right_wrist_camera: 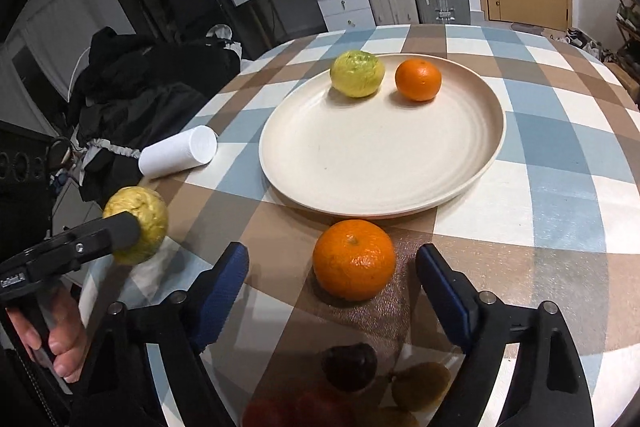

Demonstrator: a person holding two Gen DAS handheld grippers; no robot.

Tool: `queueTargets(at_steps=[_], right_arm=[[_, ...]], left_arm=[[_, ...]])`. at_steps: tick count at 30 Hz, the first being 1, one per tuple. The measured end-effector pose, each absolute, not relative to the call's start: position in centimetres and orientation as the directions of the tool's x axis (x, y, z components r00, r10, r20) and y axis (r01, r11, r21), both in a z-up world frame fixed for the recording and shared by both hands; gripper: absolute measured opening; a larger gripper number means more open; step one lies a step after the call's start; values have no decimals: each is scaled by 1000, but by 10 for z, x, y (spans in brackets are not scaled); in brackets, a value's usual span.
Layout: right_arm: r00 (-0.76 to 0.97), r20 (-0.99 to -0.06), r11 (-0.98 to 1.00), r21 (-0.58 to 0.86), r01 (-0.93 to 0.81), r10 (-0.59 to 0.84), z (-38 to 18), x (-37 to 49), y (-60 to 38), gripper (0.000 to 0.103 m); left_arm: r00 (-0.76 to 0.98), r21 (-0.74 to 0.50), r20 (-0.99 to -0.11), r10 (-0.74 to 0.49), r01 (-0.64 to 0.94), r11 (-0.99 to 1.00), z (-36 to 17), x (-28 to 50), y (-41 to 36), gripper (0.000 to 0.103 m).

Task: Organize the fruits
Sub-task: 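Close the right gripper on the second orange, then lower the bumpy citrus onto the plate with the left gripper while the right places the orange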

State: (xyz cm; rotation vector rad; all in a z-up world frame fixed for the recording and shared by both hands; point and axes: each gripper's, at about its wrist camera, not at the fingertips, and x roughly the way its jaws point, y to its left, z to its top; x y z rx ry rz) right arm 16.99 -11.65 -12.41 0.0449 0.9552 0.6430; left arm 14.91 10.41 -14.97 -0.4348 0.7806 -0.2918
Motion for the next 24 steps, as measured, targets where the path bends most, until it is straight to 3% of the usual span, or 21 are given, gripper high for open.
queueTargets(at_steps=[5, 8, 10, 12, 24], right_arm=[[417, -745, 823, 308, -477, 521, -125, 176, -118, 85], [411, -753, 824, 303, -478, 515, -126, 175, -117, 70], [407, -757, 825, 299, -479, 511, -126, 175, -118, 51], [410, -760, 830, 295, -473, 504, -127, 175, -120, 42], [457, -668, 803, 413, -431, 588, -116, 159, -158, 41]], left_arm=[[676, -480, -617, -402, 81, 873, -151, 147, 108, 43], [675, -485, -618, -403, 76, 871, -151, 148, 108, 43], [676, -485, -617, -404, 77, 871, -150, 149, 107, 43], [677, -488, -613, -407, 81, 869, -147, 151, 105, 43], [692, -436, -606, -392, 123, 891, -126, 178, 92, 43]])
